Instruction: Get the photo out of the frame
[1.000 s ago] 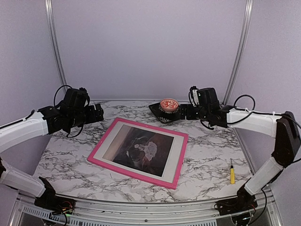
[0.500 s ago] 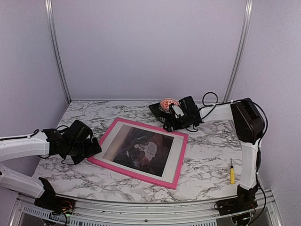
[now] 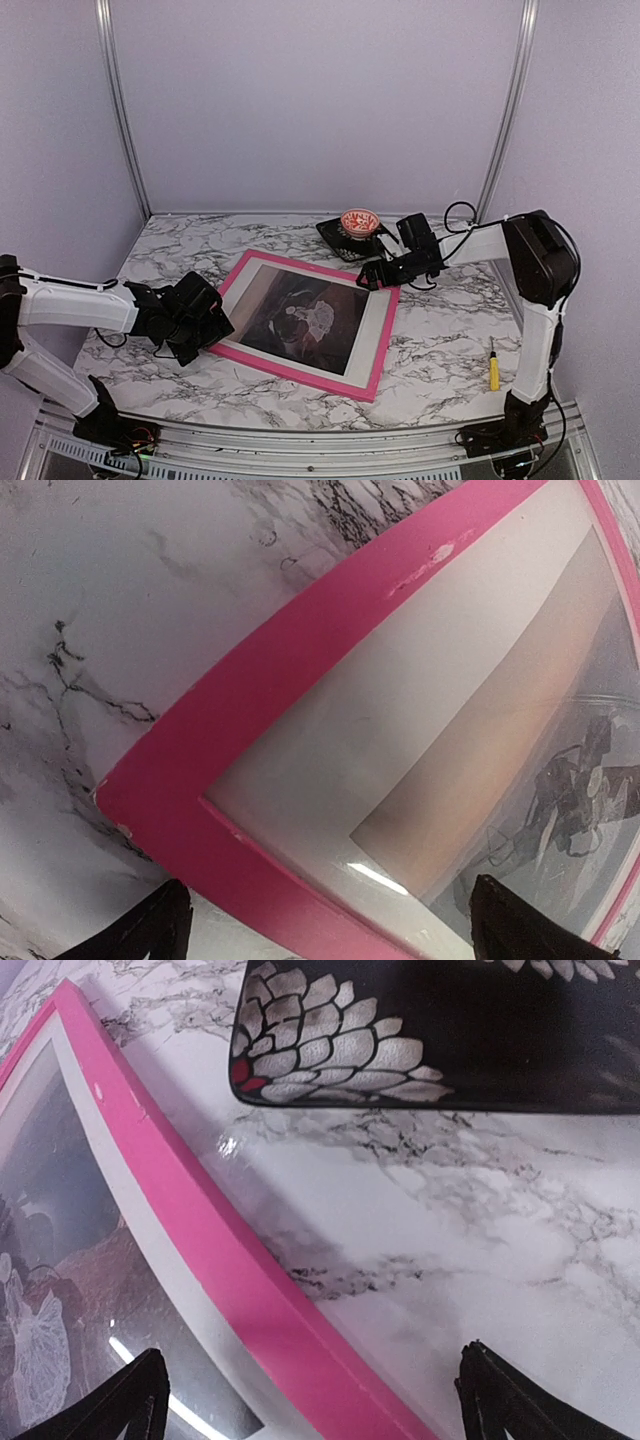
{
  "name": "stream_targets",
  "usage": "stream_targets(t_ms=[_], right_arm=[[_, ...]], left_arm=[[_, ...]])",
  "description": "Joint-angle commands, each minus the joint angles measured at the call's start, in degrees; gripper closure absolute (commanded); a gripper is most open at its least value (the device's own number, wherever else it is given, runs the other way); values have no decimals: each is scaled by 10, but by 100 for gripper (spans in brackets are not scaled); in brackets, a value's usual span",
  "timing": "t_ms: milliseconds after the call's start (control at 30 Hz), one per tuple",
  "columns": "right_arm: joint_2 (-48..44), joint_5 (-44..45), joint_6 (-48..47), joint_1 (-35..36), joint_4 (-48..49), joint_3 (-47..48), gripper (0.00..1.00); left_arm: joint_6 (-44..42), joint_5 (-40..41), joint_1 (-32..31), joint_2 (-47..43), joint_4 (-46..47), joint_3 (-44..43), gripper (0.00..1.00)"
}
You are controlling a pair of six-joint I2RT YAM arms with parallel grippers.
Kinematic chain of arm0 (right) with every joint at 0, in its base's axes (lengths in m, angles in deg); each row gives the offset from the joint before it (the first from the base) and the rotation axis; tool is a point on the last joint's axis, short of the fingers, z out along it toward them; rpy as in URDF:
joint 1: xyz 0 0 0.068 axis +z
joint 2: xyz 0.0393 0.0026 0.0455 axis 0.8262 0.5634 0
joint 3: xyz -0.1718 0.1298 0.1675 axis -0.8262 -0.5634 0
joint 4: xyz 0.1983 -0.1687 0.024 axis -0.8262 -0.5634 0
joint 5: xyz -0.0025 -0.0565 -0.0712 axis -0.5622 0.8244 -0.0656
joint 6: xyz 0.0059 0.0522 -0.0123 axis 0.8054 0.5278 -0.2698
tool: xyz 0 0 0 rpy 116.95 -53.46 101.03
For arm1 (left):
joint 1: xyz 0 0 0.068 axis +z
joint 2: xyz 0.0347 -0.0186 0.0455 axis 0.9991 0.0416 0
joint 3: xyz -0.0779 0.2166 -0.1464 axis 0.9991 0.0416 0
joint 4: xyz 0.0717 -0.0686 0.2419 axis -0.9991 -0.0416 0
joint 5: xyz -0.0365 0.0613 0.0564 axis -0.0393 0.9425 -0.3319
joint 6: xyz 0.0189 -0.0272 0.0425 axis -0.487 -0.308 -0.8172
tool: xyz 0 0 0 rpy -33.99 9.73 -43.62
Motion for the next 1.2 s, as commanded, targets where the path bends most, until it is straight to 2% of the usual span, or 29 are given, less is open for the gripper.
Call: stream_targets(t_ms=[0, 133, 367, 533, 667, 767, 867, 1000, 1167], right_arm=[[-33, -28, 30, 12, -10, -53, 1], [-71, -25, 53, 41, -4, -99, 1], [-135, -26, 167, 132, 43, -181, 1], [-164, -18, 228, 174, 68, -208, 2], [-168, 60, 213, 175, 26, -199, 7], [-161, 115, 186, 177, -18, -179, 13], [-158, 136, 172, 180, -42, -165, 22], [-165, 155, 169, 185, -71, -157, 31], [-156, 201, 164, 206, -108, -143, 42]], left_arm=[[-2, -5, 28, 24, 27, -9, 1], [-59, -19, 92, 30, 39, -13, 1], [-234, -64, 207, 113, 49, -111, 1], [-317, -108, 239, 174, 47, -187, 1], [-338, -111, 241, 164, 19, -188, 1], [-354, -100, 234, 128, -9, -172, 1], [-367, -63, 201, 77, -33, -153, 1], [-394, 7, 109, 32, -69, -156, 1], [-406, 82, -5, 18, -96, -173, 1]])
